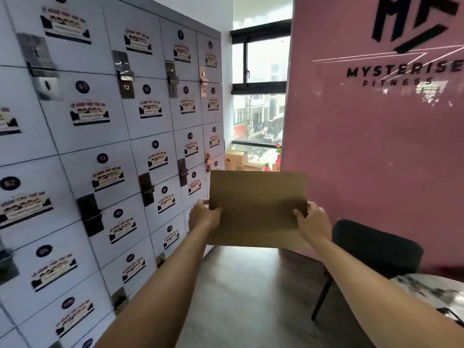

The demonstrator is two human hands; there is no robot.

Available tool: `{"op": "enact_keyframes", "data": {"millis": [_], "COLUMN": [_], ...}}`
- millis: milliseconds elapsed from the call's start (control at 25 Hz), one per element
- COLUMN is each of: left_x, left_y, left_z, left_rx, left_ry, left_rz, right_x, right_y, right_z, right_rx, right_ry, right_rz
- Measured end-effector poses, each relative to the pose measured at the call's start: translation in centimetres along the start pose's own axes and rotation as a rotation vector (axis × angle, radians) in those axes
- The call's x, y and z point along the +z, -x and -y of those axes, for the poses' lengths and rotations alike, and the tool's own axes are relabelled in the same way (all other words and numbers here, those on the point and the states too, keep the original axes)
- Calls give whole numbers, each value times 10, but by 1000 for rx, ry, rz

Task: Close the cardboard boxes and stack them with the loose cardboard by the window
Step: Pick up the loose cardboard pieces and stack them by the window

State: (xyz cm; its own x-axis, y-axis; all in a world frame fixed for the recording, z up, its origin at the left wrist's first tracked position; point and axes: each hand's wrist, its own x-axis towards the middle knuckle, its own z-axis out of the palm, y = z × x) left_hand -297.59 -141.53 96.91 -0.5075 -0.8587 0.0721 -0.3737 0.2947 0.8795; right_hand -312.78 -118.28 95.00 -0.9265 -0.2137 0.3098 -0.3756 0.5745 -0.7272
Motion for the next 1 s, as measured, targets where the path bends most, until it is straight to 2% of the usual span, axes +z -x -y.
{"op": "enact_keyframes", "data": {"millis": [240,600,800,1000], "left_x": [83,127,167,216], "left_y": [-159,-400,-549,-691], "left_z": [-14,-49,-34,-53], "left_rx": [-13,-83,-83,-36], "left_ry": [-31,4,40,124], "left_rz": [8,-125,-42,36], "right_x": [95,249,347,400], "right_y": [-168,-394,-495,-600], "right_z": [-22,40,48,73], "right_rx": [-12,-86,1,55], "right_ry": [17,45,74,101], "right_rz": [-6,34,11,-70]}}
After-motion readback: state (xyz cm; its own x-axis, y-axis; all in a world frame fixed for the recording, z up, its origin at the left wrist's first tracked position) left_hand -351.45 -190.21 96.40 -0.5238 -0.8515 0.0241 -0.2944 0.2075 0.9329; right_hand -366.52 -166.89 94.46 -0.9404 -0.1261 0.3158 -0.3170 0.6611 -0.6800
